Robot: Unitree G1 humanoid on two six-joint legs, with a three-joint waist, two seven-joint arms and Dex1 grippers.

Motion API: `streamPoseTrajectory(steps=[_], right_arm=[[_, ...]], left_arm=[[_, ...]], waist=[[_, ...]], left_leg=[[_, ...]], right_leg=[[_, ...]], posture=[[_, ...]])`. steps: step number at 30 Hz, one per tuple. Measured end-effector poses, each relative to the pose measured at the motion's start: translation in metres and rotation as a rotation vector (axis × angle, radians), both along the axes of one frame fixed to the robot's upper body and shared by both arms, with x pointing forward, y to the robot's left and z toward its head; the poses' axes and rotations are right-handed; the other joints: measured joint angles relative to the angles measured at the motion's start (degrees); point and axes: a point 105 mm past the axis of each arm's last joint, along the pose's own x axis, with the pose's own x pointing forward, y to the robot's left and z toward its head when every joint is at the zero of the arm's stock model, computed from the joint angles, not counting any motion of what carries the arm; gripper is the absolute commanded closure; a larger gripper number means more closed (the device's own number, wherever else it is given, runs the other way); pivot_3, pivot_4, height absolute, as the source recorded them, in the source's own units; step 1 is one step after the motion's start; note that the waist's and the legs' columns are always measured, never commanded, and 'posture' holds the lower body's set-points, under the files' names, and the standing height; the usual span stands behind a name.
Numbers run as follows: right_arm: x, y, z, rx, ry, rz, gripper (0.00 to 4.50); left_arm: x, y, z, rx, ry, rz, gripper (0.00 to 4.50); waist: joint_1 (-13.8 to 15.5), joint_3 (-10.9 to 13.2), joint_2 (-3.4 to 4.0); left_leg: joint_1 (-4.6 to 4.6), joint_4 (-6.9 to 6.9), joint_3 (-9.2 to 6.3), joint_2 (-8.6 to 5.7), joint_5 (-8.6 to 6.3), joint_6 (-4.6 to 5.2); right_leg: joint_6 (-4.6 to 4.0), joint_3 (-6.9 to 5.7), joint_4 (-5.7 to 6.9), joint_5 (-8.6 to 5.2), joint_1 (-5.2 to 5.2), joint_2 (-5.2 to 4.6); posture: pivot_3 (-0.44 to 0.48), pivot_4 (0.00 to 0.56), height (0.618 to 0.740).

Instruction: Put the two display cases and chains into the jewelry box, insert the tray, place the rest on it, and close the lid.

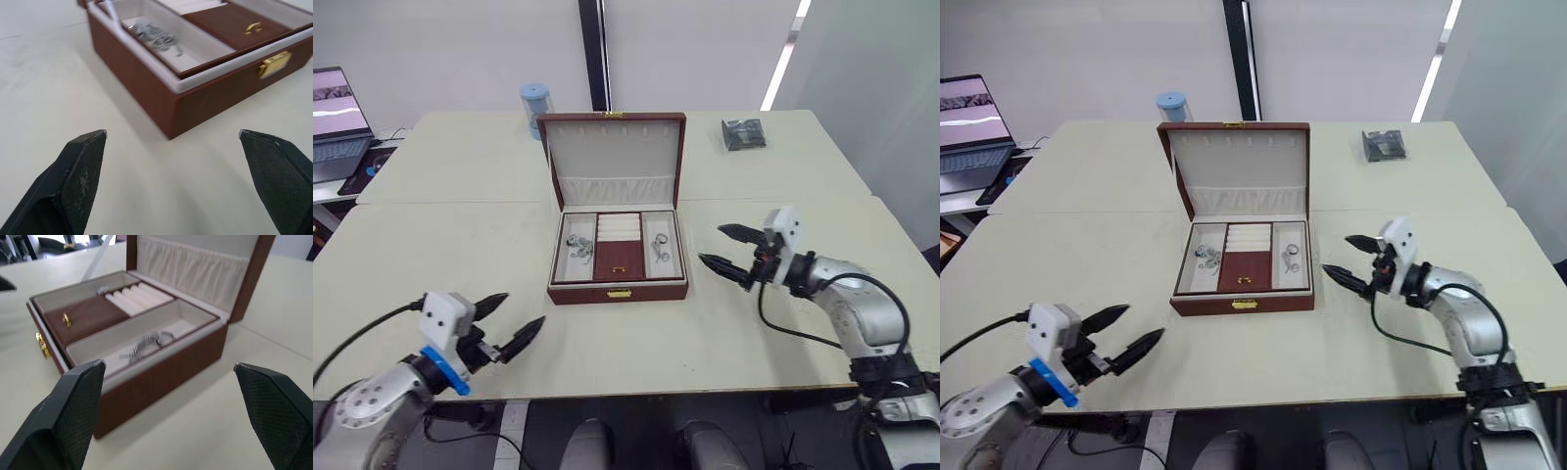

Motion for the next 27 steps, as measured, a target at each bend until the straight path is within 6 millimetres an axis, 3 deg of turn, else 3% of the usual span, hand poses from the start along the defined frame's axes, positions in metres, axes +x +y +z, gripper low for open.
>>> streamPoseTrajectory(steps=[5, 10, 18, 27], right_arm=[[-0.012, -0.035, -0.013, -0.087, 0.057, -0.013, 0.04], [-0.014, -0.062, -0.024, -0.134, 0.088, -0.061, 0.04], [-0.02, -0.084, -0.037, -0.187, 0.11, -0.103, 0.04], [-0.026, -0.092, -0.043, -0.182, 0.12, -0.145, 0.04]], left_arm=[[0.009, 0.043, 0.012, 0.025, -0.016, 0.096, 0.0], [0.013, 0.066, 0.013, 0.044, -0.002, 0.145, 0.0], [0.019, 0.086, 0.017, 0.065, -0.012, 0.195, 0.0], [0.029, 0.082, 0.028, 0.074, -0.044, 0.174, 0.0]], waist=[[-0.17, 0.18, -0.1], [-0.13, 0.22, -0.15], [-0.04, 0.24, -0.16], [-0.03, 0.24, -0.17]], left_leg=[[0.04, -0.04, 0.08, 0.01, 0.0, 0.0], [0.08, -0.13, 0.11, -0.01, 0.0, 0.0], [0.09, -0.2, 0.11, -0.02, 0.0, -0.01], [0.11, -0.2, 0.13, -0.03, 0.0, -0.03]], right_leg=[[0.0, 0.06, -0.01, 0.0, 0.0, -0.02], [-0.01, 0.07, -0.01, 0.0, -0.01, -0.05], [0.0, 0.05, -0.01, 0.0, 0.0, -0.08], [0.0, 0.06, -0.01, 0.0, 0.02, -0.09]], posture=[[0.0, 0.15, 0.74], [0.0, 0.15, 0.74], [0.0, 0.15, 0.74], [0.0, 0.15, 0.74]])
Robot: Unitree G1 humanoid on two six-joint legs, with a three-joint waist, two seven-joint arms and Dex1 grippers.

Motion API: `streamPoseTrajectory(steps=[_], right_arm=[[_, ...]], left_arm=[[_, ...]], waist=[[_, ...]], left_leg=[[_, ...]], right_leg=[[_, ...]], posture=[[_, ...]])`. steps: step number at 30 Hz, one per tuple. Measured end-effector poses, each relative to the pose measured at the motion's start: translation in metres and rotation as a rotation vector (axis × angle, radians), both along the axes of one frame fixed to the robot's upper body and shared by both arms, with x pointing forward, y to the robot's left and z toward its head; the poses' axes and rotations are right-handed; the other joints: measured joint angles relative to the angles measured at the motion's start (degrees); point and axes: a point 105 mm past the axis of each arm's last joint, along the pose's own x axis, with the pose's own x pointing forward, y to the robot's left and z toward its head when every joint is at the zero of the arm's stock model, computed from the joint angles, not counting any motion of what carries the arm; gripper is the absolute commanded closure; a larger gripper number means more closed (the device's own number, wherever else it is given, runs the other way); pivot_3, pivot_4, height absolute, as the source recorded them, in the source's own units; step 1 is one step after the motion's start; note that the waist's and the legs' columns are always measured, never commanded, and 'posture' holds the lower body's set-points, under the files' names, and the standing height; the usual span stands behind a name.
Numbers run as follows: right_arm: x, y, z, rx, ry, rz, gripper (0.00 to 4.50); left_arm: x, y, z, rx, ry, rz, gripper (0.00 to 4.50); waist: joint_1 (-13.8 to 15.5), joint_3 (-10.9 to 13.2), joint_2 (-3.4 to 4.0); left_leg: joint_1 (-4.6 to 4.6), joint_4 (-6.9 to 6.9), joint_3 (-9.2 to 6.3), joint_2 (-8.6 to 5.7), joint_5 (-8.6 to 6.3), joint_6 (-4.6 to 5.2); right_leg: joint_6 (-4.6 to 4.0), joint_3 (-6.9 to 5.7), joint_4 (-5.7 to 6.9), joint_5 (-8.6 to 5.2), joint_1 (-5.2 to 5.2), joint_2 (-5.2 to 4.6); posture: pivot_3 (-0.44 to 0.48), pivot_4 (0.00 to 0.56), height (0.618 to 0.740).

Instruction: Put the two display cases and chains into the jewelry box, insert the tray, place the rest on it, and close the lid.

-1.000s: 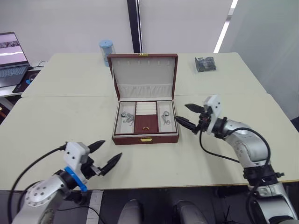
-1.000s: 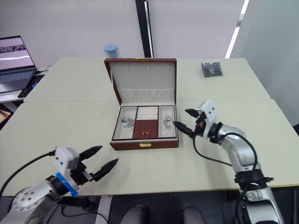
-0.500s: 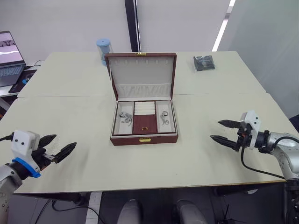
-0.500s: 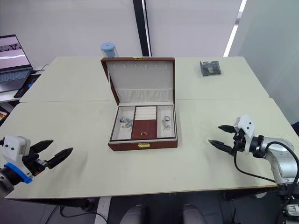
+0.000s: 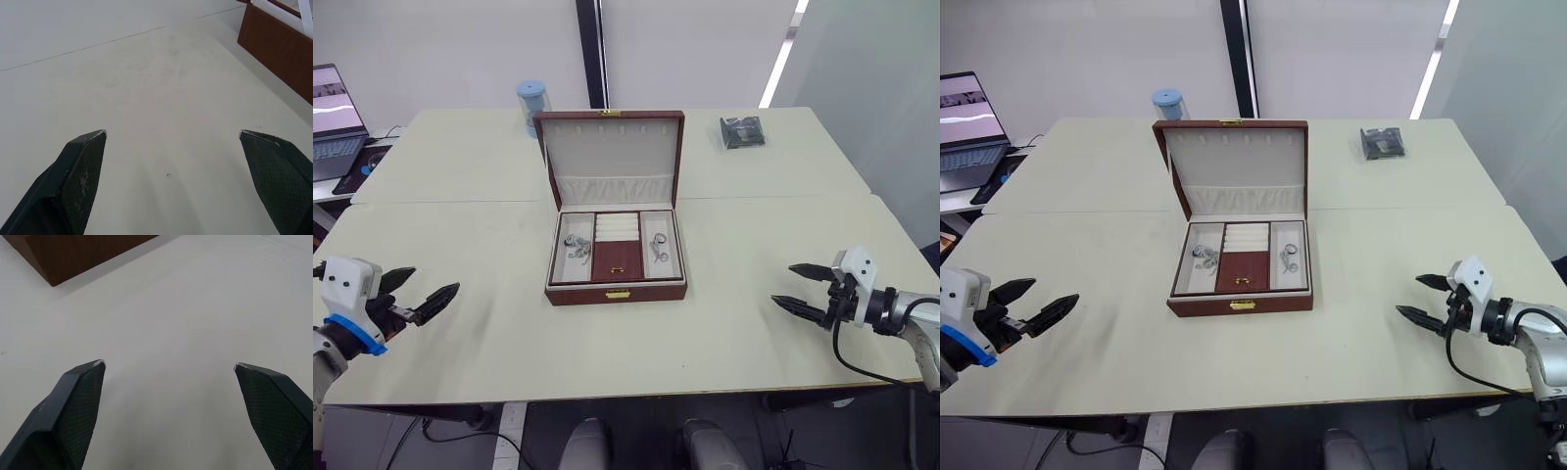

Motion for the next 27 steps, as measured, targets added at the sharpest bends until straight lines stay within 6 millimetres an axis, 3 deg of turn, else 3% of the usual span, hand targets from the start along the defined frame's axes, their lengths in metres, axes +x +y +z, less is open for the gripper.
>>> streamPoseTrajectory(steps=[4, 12, 17, 21, 23, 27], right_arm=[[0.003, -0.002, 0.003, 0.035, -0.032, -0.051, 0.04], [0.009, 0.011, 0.003, 0.097, -0.053, -0.087, 0.04], [0.016, 0.023, 0.009, 0.16, -0.074, -0.107, 0.04], [0.033, 0.046, 0.019, 0.225, -0.112, -0.107, 0.04], [0.043, 0.062, 0.021, 0.23, -0.127, -0.092, 0.65], [0.057, 0.08, 0.01, 0.211, -0.107, -0.105, 2.09]], left_arm=[[0.006, -0.004, 0.002, -0.006, 0.0, -0.011, 0.0], [0.019, -0.013, 0.003, -0.036, -0.015, -0.007, 0.0], [0.022, -0.019, -0.005, -0.061, -0.004, 0.002, 0.0], [0.041, -0.032, -0.001, -0.086, -0.052, 0.006, 0.0], [0.055, -0.039, -0.004, -0.119, -0.069, 0.023, 0.0], [0.072, -0.052, -0.02, -0.153, -0.045, 0.025, 0.97]], waist=[[-0.04, 0.0, 0.0], [-0.03, 0.0, 0.0], [-0.07, 0.0, 0.0], [0.02, -0.01, 0.0], [0.05, -0.02, -0.01], [0.05, -0.03, -0.03]], left_leg=[[0.04, 0.0, -0.01, 0.01, 0.01, -0.01], [0.03, 0.0, 0.0, 0.0, 0.01, -0.01], [0.04, 0.0, -0.03, 0.01, 0.01, -0.02], [0.05, 0.03, -0.04, -0.02, 0.03, -0.04], [0.04, 0.04, -0.04, -0.03, 0.03, -0.04], [-0.01, 0.04, 0.01, -0.03, 0.03, -0.04]], right_leg=[[0.0, -0.02, 0.03, 0.0, 0.03, 0.01], [0.0, -0.01, 0.03, 0.0, 0.03, 0.01], [0.01, -0.02, 0.05, 0.01, 0.04, 0.01], [0.03, -0.03, 0.09, 0.03, 0.06, 0.01], [0.03, -0.03, 0.1, 0.03, 0.05, 0.02], [0.03, -0.01, 0.06, 0.03, 0.01, 0.02]], posture=[[0.0, 0.15, 0.74], [0.0, 0.15, 0.74], [0.0, 0.15, 0.74], [0.0, 0.15, 0.74], [0.0, 0.15, 0.74], [0.0, 0.15, 0.74]])
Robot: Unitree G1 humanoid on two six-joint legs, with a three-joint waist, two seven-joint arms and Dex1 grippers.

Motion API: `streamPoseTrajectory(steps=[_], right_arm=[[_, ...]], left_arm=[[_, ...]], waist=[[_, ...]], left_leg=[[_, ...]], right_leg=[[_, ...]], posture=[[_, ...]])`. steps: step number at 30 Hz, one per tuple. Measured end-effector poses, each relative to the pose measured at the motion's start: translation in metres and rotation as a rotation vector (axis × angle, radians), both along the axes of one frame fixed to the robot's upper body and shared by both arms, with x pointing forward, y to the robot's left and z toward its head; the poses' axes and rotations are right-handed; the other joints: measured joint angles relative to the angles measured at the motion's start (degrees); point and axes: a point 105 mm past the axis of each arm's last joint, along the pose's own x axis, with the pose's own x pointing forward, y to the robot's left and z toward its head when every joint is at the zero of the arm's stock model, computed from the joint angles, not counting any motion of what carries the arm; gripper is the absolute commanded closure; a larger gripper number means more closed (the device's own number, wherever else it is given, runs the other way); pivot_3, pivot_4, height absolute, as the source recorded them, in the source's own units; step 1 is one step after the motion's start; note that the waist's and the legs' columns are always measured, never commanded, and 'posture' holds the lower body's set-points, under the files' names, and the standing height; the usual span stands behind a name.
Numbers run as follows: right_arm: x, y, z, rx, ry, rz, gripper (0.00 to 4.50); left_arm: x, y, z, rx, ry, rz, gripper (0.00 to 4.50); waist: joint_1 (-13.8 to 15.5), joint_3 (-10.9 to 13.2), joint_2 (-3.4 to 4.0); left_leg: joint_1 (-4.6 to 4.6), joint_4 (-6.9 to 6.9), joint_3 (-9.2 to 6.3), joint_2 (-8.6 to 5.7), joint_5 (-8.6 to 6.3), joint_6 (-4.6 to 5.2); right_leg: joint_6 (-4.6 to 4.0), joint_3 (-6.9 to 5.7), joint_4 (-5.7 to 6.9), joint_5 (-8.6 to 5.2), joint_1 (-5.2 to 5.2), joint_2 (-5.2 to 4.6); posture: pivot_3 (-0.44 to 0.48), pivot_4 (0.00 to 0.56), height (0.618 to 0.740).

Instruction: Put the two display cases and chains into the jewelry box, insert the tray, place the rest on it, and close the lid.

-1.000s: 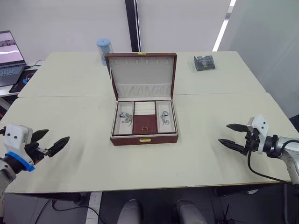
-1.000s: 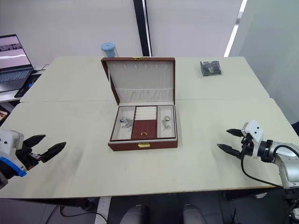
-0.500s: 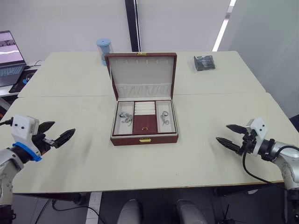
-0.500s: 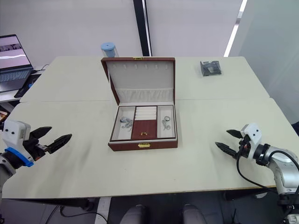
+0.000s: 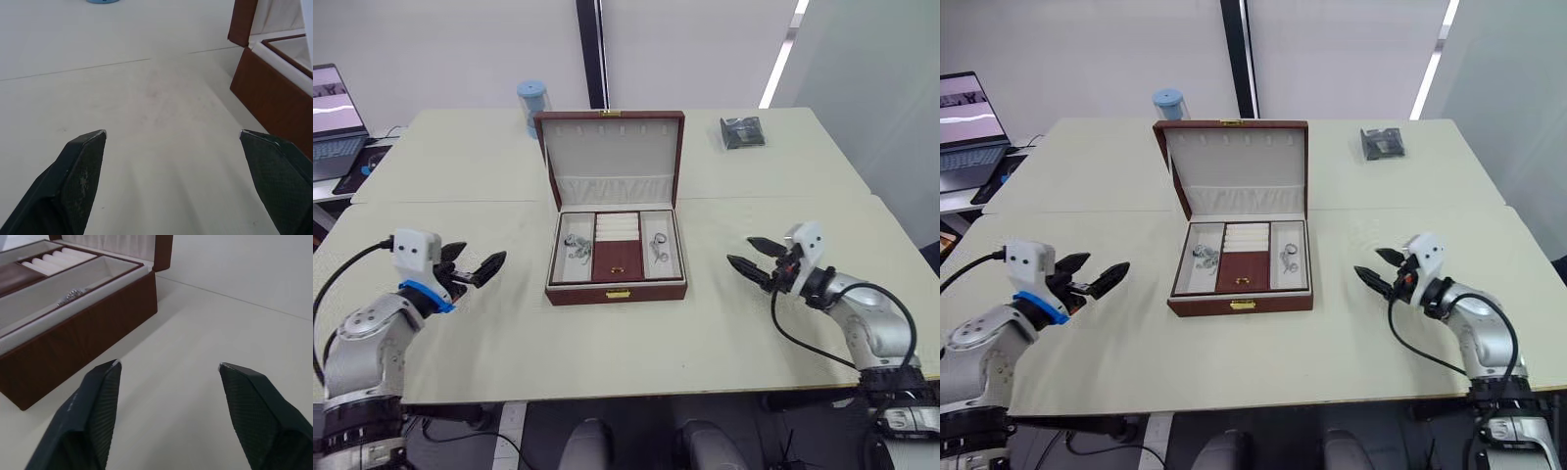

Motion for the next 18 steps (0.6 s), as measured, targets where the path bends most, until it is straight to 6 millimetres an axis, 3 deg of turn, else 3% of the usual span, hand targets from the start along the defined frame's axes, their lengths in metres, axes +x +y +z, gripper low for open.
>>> streamPoseTrajectory(steps=[9, 11, 18], right_arm=[[0.02, 0.053, -0.001, -0.027, -0.022, 0.052, 4.5], [0.021, 0.056, 0.001, -0.031, -0.028, 0.059, 4.5], [0.014, 0.07, -0.006, -0.053, 0.006, 0.141, 4.5]], left_arm=[[0.029, -0.054, -0.027, -0.036, 0.045, -0.126, 3.81], [0.031, -0.06, -0.026, -0.036, 0.041, -0.149, 4.37], [0.023, -0.081, -0.032, -0.07, 0.077, -0.276, 4.47]], waist=[[0.01, 0.0, -0.01], [0.01, -0.01, -0.01], [-0.01, -0.01, -0.01]], left_leg=[[-0.02, 0.03, -0.02, 0.01, 0.01, -0.01], [-0.02, 0.03, -0.01, 0.01, 0.01, -0.01], [-0.02, 0.04, -0.01, 0.0, 0.01, -0.01]], right_leg=[[0.0, -0.03, 0.03, 0.0, -0.01, 0.01], [0.0, -0.01, 0.02, 0.0, -0.01, 0.01], [0.0, -0.01, 0.05, 0.0, 0.0, 0.0]], posture=[[0.0, 0.15, 0.74], [0.0, 0.15, 0.74], [0.0, 0.15, 0.74]])
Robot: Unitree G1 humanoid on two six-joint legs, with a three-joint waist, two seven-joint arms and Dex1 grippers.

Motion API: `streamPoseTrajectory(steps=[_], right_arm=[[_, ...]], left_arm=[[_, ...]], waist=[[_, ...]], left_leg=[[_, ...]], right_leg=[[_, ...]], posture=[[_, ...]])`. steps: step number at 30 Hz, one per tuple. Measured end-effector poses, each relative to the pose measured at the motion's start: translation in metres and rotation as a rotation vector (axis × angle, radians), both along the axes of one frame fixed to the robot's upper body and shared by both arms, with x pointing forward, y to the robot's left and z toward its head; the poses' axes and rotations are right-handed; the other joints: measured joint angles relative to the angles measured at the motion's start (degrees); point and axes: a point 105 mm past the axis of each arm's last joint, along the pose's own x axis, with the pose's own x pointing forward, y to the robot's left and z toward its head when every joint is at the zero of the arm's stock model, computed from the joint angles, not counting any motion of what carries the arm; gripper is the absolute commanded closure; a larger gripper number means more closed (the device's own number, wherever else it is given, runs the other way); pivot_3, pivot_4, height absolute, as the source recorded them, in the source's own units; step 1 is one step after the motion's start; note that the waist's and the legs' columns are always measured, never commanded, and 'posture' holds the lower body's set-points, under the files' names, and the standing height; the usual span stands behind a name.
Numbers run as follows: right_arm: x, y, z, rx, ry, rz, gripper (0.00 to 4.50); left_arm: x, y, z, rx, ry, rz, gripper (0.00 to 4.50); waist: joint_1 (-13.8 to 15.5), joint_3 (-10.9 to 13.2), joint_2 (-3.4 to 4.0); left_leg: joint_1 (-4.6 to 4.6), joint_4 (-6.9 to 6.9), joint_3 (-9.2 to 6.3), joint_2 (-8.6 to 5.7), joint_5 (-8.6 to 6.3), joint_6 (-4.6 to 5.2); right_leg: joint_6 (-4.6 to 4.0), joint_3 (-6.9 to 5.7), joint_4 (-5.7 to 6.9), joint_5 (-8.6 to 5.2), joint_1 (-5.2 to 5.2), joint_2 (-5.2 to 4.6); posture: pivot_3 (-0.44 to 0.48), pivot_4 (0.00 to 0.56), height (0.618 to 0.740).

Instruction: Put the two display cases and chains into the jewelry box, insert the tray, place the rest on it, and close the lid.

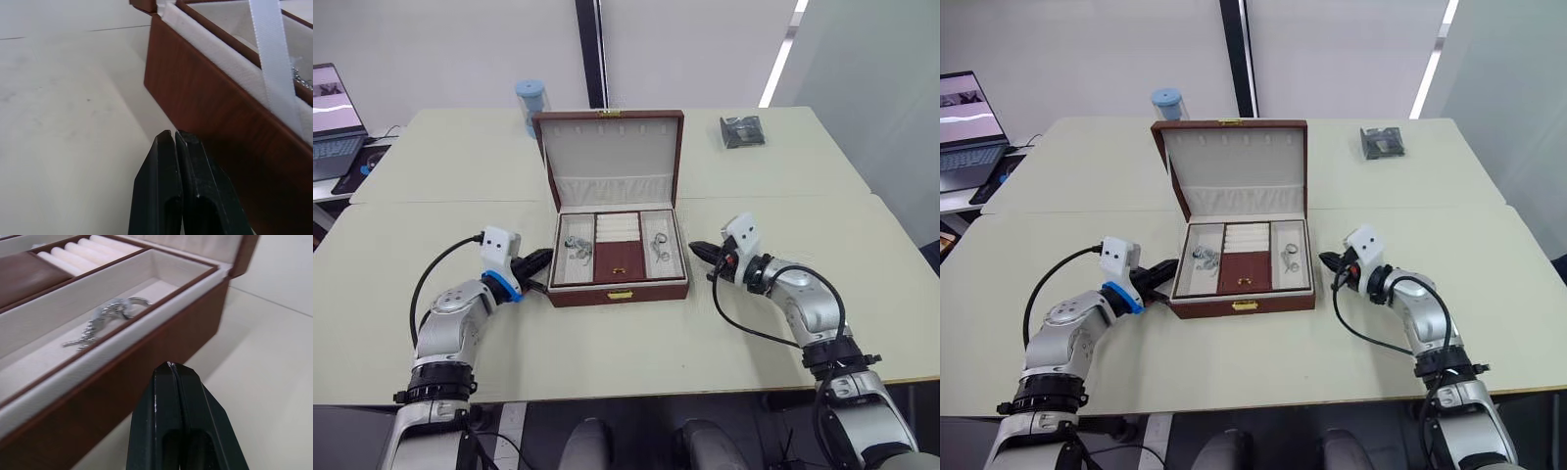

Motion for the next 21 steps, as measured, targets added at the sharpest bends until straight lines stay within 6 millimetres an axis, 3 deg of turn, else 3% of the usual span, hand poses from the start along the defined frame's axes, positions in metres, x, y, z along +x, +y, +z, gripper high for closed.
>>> streamPoseTrajectory(steps=[21], right_arm=[[-0.058, -0.014, -0.02, 0.005, 0.186, 0.073, 4.5]], left_arm=[[-0.051, -0.019, -0.01, 0.03, 0.136, -0.135, 4.47]], waist=[[0.17, -0.18, -0.04]], left_leg=[[0.08, 0.0, -0.05, -0.03, -0.01, 0.01]], right_leg=[[0.02, -0.01, -0.08, -0.01, 0.13, -0.01]], posture=[[0.0, 0.15, 0.74]])
